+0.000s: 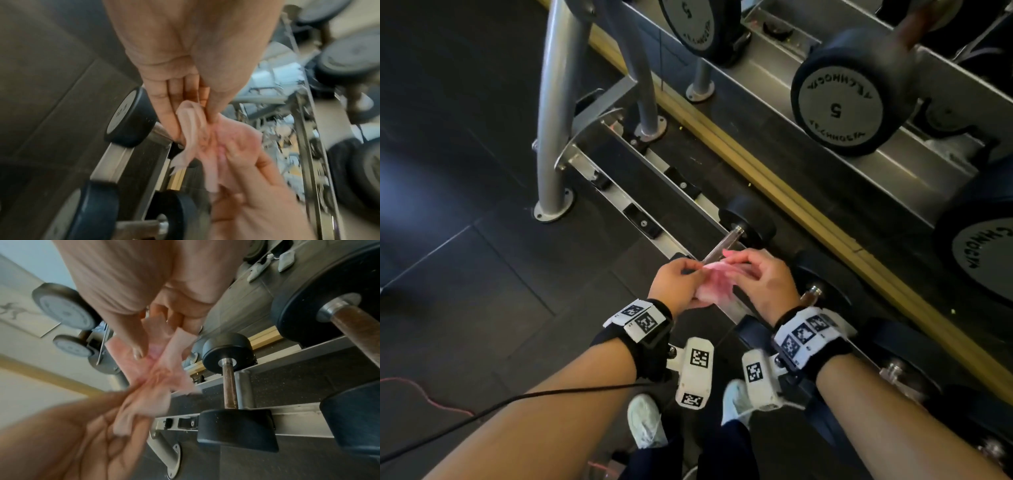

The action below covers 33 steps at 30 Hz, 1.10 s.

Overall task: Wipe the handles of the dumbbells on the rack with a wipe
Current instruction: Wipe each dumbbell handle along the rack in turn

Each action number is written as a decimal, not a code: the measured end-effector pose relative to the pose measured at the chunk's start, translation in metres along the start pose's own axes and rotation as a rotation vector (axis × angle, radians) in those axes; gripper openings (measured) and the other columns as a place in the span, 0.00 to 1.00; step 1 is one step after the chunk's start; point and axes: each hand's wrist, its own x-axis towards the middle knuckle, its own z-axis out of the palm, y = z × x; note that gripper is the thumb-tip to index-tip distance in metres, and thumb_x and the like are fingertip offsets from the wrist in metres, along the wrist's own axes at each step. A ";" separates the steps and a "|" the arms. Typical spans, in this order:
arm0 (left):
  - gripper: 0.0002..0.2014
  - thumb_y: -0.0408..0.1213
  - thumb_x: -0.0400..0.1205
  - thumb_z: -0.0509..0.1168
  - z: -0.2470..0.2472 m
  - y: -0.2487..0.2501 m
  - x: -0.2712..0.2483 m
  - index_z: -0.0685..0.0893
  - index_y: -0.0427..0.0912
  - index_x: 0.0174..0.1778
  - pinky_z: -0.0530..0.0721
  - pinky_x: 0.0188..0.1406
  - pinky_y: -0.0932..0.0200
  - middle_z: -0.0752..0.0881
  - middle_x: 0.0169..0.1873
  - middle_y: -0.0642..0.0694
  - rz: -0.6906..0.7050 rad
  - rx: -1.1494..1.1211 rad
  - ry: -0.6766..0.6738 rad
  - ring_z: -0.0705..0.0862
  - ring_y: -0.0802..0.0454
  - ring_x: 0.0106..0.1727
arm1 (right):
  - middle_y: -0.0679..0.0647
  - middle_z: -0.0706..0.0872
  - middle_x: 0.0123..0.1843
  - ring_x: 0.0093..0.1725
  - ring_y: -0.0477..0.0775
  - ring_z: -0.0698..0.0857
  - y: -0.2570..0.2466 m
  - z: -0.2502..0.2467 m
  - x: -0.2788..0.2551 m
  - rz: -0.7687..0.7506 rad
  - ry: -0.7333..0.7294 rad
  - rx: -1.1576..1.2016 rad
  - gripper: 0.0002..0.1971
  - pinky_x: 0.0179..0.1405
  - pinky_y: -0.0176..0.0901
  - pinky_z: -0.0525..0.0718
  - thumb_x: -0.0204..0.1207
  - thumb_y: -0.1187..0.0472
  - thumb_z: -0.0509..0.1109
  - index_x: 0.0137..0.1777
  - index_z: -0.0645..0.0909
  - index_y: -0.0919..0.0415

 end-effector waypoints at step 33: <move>0.32 0.45 0.73 0.78 0.001 -0.053 0.111 0.75 0.54 0.74 0.71 0.75 0.47 0.77 0.70 0.47 0.122 0.570 0.388 0.71 0.43 0.74 | 0.50 0.89 0.49 0.50 0.49 0.88 0.090 -0.017 0.148 0.190 0.012 -0.325 0.05 0.40 0.36 0.86 0.77 0.63 0.75 0.47 0.84 0.51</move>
